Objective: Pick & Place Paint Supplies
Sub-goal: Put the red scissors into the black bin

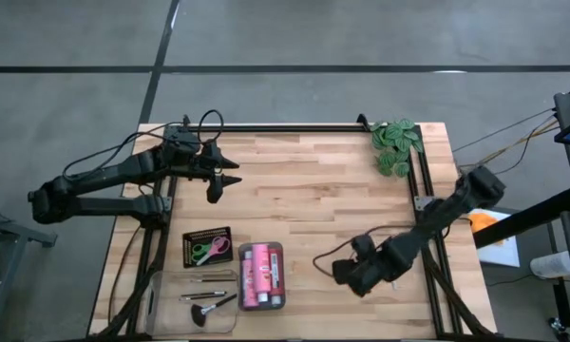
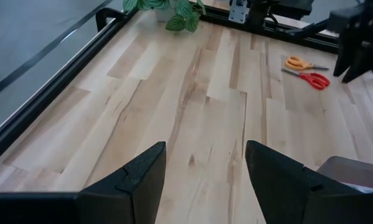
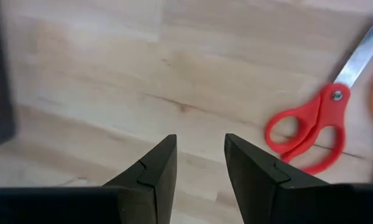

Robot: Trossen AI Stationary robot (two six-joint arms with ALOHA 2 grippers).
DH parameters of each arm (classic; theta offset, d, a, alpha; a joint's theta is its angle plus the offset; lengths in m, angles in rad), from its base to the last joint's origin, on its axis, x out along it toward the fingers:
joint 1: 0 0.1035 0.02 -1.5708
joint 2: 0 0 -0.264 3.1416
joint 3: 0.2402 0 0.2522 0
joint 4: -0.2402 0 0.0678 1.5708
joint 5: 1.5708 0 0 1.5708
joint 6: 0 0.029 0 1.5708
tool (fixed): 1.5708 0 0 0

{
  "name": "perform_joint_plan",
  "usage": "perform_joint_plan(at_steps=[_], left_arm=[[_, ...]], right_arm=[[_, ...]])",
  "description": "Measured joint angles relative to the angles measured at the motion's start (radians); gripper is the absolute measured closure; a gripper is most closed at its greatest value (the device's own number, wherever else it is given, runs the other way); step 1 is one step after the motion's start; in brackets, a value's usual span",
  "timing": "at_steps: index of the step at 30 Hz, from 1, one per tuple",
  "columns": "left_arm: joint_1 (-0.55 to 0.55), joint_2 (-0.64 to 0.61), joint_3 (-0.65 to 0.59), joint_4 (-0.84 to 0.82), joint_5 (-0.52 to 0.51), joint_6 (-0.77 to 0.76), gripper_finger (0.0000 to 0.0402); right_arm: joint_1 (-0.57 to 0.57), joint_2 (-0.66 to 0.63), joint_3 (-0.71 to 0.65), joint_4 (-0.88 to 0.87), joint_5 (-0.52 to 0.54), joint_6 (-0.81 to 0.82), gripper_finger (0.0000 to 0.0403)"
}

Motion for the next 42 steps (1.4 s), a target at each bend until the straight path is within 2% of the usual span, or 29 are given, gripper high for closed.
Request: perform_joint_plan(at_steps=[4, 9, 14, 27, 42], left_arm=[[0.000, 0.000, 0.000, -0.001, 0.000, 0.000, 0.0177], [0.000, 0.000, 0.000, -0.001, 0.000, 0.000, 0.0177], [0.000, 0.000, 0.000, -0.001, 0.000, 0.000, 0.0177], [0.000, -0.001, 0.000, -0.003, 0.000, 0.000, 0.0177], [0.000, -0.001, 0.000, -0.005, 0.000, 0.000, 0.0177]], right_arm=[[0.019, 0.080, 0.031, -0.001, -0.004, 0.062, 0.0271], [0.042, 0.116, 0.042, -0.034, -0.035, 0.087, 0.0271], [0.065, 0.133, 0.005, 0.002, -0.084, 0.119, 0.0271], [0.070, 0.181, -0.056, 0.018, -0.082, 0.105, 0.0271], [0.070, 0.179, -0.074, 0.038, -0.082, 0.086, 0.0274]])
